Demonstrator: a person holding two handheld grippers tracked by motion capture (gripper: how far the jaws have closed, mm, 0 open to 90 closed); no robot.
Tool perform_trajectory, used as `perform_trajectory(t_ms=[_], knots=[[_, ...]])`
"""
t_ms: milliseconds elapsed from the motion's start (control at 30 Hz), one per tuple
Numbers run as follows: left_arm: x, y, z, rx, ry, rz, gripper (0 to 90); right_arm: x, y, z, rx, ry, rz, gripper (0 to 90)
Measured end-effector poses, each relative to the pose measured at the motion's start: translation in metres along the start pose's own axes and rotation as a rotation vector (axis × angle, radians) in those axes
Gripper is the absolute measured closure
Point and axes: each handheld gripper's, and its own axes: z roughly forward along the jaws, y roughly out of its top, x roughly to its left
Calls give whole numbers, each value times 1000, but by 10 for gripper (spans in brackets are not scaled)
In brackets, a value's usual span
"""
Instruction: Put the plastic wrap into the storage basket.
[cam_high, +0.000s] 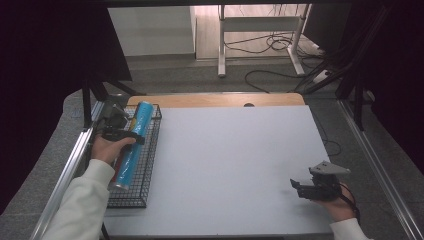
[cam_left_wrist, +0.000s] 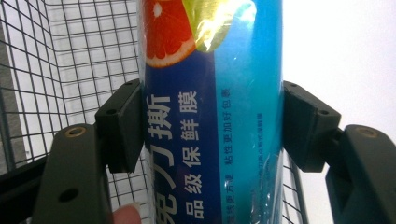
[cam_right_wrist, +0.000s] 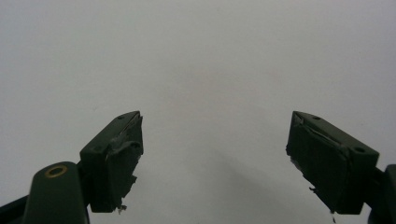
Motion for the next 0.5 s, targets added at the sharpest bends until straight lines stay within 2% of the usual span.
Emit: perform_trajectory(t_ms=[100, 167, 500], knots=[[0, 0, 8, 8, -3, -12, 317, 0, 0, 1, 3, -2, -2, 191], [-1, 0, 17, 20, 15, -15, 316, 0, -1, 1, 5, -5, -3, 191], [1, -2, 36, 59, 66, -23, 316, 0, -1, 1, 6, -6, -4, 191]])
